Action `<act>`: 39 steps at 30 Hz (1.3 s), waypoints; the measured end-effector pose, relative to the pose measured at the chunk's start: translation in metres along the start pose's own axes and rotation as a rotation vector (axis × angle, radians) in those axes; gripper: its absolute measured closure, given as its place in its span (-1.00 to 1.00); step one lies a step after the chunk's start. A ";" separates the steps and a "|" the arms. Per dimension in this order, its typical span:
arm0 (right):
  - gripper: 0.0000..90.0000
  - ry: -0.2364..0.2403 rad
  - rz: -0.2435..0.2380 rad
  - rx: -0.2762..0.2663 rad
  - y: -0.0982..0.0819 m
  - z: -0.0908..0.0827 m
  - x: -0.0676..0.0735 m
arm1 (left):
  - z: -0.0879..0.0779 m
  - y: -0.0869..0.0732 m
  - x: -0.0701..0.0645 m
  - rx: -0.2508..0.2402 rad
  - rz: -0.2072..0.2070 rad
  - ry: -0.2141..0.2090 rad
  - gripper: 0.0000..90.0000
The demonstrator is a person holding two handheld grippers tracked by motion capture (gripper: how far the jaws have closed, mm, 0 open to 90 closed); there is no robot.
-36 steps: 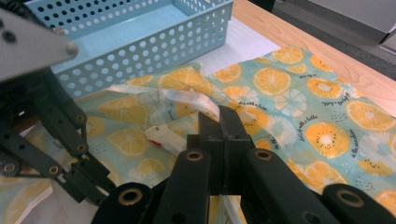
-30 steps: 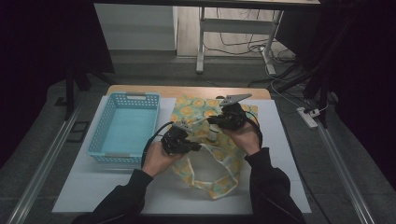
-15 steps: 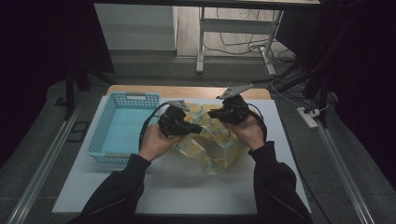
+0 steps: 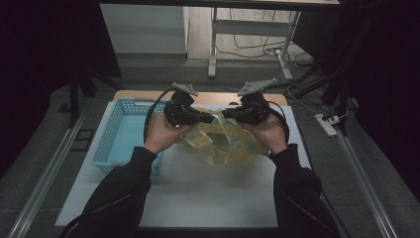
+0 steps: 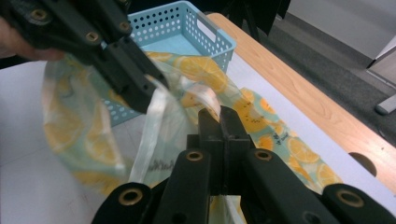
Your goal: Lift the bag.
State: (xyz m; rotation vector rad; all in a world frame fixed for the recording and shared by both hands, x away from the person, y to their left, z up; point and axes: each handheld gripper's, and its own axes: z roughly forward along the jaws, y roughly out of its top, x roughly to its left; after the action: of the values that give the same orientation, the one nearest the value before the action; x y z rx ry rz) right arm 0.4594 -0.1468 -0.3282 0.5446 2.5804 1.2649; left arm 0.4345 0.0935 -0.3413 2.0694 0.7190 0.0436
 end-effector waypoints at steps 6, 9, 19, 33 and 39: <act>1.00 0.004 -0.015 -0.019 0.013 -0.008 0.000 | -0.013 0.019 0.003 -0.022 0.014 0.009 0.99; 1.00 0.004 -0.018 -0.030 0.020 -0.013 -0.001 | -0.019 0.026 0.004 -0.025 0.023 0.012 0.99; 1.00 -0.010 -0.026 -0.078 0.040 -0.030 -0.003 | -0.039 0.051 0.002 -0.076 0.028 0.033 0.99; 1.00 -0.039 -0.056 -0.121 0.067 -0.048 -0.002 | -0.059 0.073 0.001 -0.145 0.008 0.055 0.99; 1.00 -0.050 -0.056 -0.132 0.071 -0.051 -0.004 | -0.062 0.081 0.001 -0.151 0.007 0.081 0.99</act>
State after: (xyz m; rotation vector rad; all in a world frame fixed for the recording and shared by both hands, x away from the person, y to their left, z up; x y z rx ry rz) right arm 0.4614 -0.1453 -0.2404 0.4691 2.4332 1.3725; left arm 0.4548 0.1076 -0.2423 1.9348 0.7355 0.1811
